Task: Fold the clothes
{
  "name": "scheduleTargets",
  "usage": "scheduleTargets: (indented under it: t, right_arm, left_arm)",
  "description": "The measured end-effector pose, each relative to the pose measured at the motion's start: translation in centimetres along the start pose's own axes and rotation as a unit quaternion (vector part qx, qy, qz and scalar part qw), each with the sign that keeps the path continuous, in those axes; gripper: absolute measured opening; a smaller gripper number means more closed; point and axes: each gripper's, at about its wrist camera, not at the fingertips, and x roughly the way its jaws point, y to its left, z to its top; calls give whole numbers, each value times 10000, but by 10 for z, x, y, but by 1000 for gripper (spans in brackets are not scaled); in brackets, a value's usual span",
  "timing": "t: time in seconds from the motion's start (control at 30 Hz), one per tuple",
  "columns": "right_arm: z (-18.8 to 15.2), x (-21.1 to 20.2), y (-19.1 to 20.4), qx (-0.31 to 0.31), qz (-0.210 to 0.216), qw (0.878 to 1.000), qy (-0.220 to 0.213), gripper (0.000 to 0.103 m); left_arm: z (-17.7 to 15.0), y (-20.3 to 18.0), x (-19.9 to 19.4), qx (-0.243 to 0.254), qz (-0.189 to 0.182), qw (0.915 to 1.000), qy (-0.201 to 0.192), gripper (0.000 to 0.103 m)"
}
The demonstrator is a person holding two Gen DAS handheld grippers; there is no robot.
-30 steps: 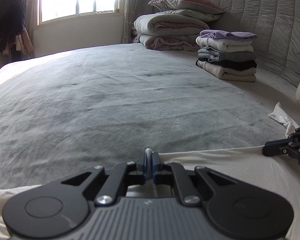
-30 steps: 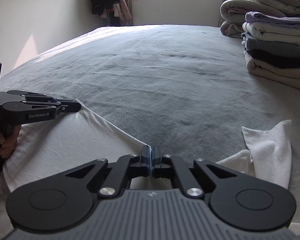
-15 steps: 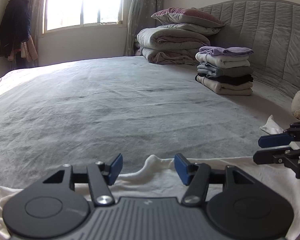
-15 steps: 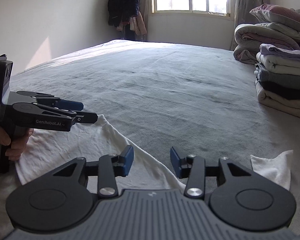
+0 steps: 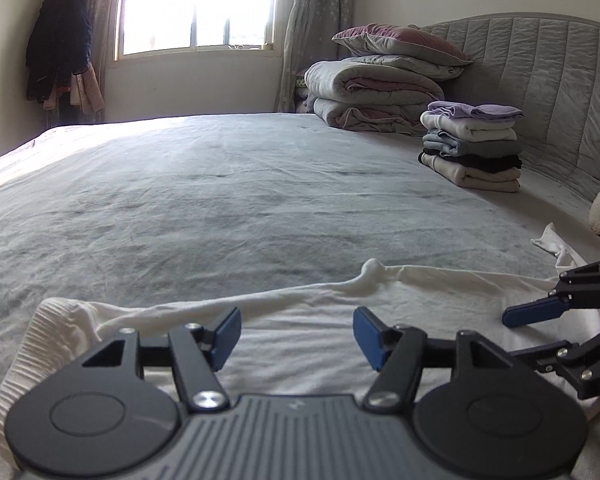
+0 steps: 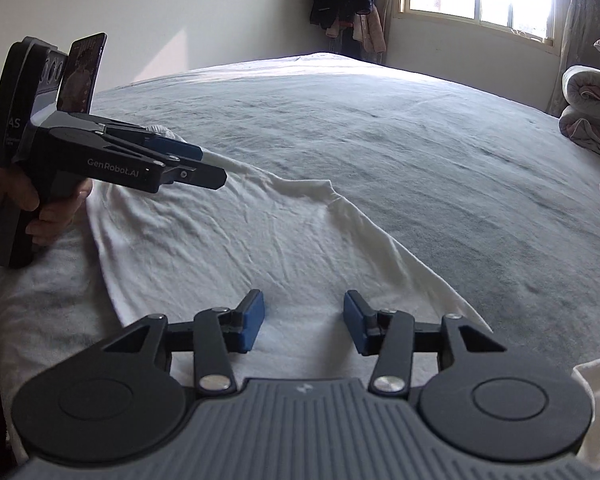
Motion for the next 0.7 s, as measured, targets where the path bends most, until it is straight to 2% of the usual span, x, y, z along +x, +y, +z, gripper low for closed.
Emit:
scheduleTargets:
  t: [0.3,0.53,0.7]
  right_arm:
    - [-3,-1,-6,110,119,9999,-14,56]
    - [-7,-13,-11,197,38,9997,104,59]
    - [-9,-23,-14,169,-86,9996,222,63]
  left_arm:
    - [-8,37,1,-813,146,9962,275,66]
    - [1,13,1,-277,463,9972,512,69]
    - [16,-10,1,-188,232,9984,487,74]
